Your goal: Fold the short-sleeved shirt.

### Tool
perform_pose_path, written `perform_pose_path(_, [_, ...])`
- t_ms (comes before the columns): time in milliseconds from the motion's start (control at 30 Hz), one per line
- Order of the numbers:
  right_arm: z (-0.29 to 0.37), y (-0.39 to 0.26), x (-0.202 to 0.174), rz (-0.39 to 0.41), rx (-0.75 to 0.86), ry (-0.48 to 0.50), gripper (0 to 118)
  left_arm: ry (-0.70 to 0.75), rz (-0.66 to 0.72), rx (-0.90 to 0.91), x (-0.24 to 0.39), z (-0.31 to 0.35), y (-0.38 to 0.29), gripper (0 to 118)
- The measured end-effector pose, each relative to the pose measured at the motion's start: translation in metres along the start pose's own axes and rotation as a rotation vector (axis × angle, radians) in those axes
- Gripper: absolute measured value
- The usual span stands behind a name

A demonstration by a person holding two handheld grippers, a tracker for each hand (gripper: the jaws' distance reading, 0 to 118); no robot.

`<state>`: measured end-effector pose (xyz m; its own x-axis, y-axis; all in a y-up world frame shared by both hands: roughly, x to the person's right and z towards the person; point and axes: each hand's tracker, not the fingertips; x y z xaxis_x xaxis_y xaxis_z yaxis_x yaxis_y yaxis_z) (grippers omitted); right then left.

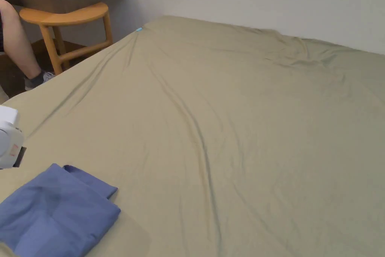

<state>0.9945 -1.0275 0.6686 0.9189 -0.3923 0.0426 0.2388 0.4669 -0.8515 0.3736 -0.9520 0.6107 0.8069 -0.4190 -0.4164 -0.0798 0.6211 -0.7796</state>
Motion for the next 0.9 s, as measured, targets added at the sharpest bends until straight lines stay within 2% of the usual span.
perform_pose_path(67, [0.009, 0.007, 0.0, 0.031, 0.047, -0.011, 0, -0.057, -0.024, 0.099, 0.005, 0.037, 0.003, 0])
perform_pose_path(200, [0.045, 0.027, 0.001, 0.098, 0.243, -0.048, 0, -0.252, 0.124, 0.418, 0.035, 0.122, 0.006, 0])
perform_pose_path(300, [0.079, 0.038, -0.002, 0.219, 0.474, -0.151, 0, -0.424, 0.301, 0.674, 0.071, 0.177, -0.001, 0])
perform_pose_path(400, [0.114, 0.043, -0.01, 0.322, 0.678, -0.276, 0, -0.403, 0.343, 0.82, 0.124, 0.215, -0.007, 0])
perform_pose_path(467, [0.132, 0.038, -0.009, 0.359, 0.812, -0.386, 0, -0.366, 0.324, 0.84, 0.162, 0.23, -0.009, 0])
perform_pose_path(533, [0.146, 0.03, -0.003, 0.374, 0.914, -0.435, 0, -0.374, 0.32, 0.83, 0.189, 0.242, -0.016, 3])
perform_pose_path(700, [0.162, 0.015, 0.021, 0.324, 0.997, -0.45, 0, -0.607, 0.3, 0.765, 0.235, 0.269, -0.039, 3])
perform_pose_path(800, [0.155, 0.013, 0.026, 0.308, 0.993, -0.466, 0, -0.549, 0.2, 0.788, 0.25, 0.278, -0.042, 3])
perform_pose_path(900, [0.15, 0.013, 0.024, 0.328, 0.995, -0.466, 0, -0.519, 0.147, 0.803, 0.255, 0.284, -0.047, 3])
